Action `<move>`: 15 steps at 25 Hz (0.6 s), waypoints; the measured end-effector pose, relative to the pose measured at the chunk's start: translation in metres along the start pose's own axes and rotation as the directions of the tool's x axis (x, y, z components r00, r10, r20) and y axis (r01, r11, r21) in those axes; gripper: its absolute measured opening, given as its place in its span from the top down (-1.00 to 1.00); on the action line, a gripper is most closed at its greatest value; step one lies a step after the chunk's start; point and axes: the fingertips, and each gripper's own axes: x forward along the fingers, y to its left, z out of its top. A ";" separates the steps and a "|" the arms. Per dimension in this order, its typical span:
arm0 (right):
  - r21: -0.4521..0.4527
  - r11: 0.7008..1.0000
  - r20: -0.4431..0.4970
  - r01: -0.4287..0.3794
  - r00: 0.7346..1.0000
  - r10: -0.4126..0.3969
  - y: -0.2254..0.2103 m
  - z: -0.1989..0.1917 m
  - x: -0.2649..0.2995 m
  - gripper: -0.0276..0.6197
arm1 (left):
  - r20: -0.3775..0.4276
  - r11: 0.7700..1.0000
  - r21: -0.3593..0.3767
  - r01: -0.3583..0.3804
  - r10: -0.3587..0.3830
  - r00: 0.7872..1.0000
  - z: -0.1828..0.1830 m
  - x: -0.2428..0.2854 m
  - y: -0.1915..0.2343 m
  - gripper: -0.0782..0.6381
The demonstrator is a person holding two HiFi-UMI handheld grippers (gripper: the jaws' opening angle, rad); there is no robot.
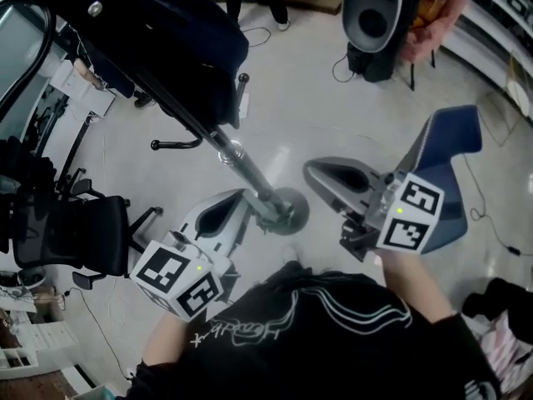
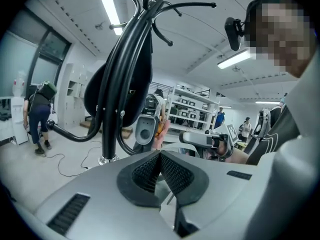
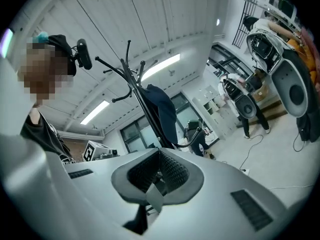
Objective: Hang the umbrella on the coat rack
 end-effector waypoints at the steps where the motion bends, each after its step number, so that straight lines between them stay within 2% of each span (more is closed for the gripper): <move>1: 0.009 1.000 -0.009 -0.014 1.000 0.014 -0.002 -0.001 -0.001 0.87 | 0.002 1.000 0.003 -0.021 0.021 1.000 0.001 0.000 -0.001 0.79; 5: 0.026 0.997 -0.061 -0.078 0.995 0.080 -0.012 0.003 -0.004 0.87 | 0.031 0.992 0.001 -0.123 0.123 0.992 0.009 0.002 -0.010 0.79; 9: 0.036 0.991 -0.087 -0.126 0.988 0.128 -0.014 0.007 -0.013 0.88 | 0.029 0.972 -0.016 -0.236 0.236 0.971 0.009 0.001 -0.007 0.79; 15: 0.072 0.983 -0.088 -0.172 0.980 0.178 -0.020 0.006 -0.015 0.87 | 0.009 0.946 -0.022 -0.324 0.325 0.946 0.009 0.003 0.002 0.79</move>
